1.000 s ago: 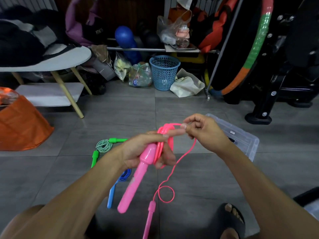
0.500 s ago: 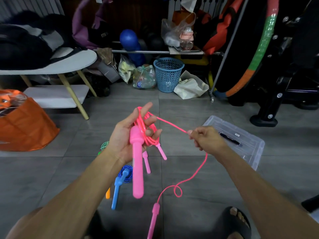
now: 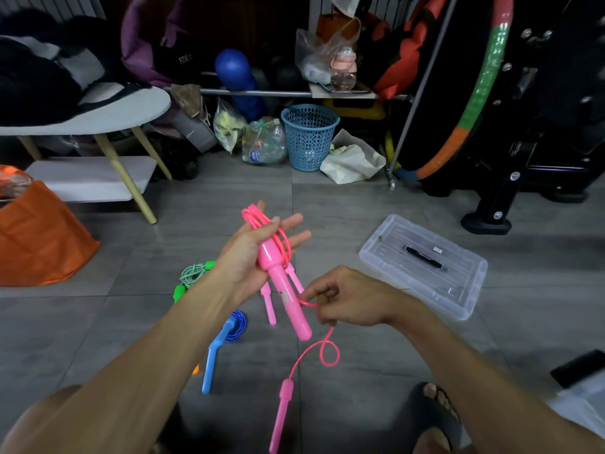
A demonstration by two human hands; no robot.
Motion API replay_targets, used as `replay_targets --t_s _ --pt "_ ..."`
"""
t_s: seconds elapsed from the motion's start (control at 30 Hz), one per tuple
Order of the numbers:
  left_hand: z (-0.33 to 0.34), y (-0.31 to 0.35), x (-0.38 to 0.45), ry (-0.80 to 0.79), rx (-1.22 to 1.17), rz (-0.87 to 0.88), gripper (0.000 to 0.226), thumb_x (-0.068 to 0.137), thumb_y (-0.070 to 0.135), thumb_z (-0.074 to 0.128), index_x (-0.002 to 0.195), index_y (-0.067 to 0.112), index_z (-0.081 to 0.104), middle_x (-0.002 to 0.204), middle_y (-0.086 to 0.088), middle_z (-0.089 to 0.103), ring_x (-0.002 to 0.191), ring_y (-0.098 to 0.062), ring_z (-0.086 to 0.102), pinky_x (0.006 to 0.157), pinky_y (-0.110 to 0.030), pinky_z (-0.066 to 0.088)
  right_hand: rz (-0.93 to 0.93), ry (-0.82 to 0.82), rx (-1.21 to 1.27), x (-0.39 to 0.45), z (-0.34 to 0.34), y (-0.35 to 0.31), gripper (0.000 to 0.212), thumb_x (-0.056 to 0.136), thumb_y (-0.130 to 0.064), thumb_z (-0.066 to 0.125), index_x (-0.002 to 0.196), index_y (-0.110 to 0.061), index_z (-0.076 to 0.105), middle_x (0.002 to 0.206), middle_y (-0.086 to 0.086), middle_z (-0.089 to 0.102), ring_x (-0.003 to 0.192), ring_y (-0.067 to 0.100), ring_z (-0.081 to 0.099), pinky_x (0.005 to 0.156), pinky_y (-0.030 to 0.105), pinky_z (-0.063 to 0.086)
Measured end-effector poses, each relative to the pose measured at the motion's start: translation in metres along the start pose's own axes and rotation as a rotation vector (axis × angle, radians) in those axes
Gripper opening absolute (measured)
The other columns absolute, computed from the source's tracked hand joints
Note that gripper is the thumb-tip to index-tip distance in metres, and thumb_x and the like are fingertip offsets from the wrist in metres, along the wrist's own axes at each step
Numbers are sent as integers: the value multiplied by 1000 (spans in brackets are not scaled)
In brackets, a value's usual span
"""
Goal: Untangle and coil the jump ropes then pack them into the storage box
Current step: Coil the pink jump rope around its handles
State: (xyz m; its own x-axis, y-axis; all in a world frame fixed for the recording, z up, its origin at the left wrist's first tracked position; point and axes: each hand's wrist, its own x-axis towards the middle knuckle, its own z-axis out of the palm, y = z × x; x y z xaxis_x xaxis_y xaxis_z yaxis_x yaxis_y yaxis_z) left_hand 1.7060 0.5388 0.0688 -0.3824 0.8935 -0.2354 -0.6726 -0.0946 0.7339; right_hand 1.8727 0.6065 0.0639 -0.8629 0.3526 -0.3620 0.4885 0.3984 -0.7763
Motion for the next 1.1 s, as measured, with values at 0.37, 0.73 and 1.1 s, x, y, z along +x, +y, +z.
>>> replay_targets --t_s 0.37,0.73,1.1 --pt "-11 -4 10 222 472 131 10 94 2 51 94 13 50 121 -15 64 105 -24 63 94 -37 50 -1 110 5 -35 -41 11 7 88 -11 63 83 -12 68 59 -5 58 53 6 53 56 24 45" --pt "20 -34 -24 -322 664 -389 40 97 40 34 132 24 45 77 -17 71 48 -21 63 45 -19 46 -283 515 206 -23 -43 -5 14 91 -5 57 83 -13 66 55 -14 55 46 -2 44 51 9 35" --pt "3 -14 -26 -636 210 -434 57 74 34 72 125 12 61 66 -13 70 41 -18 59 105 -58 35 -180 612 334 -2 -49 17 11 79 -14 74 82 -8 65 71 9 57 62 13 48 58 21 42"
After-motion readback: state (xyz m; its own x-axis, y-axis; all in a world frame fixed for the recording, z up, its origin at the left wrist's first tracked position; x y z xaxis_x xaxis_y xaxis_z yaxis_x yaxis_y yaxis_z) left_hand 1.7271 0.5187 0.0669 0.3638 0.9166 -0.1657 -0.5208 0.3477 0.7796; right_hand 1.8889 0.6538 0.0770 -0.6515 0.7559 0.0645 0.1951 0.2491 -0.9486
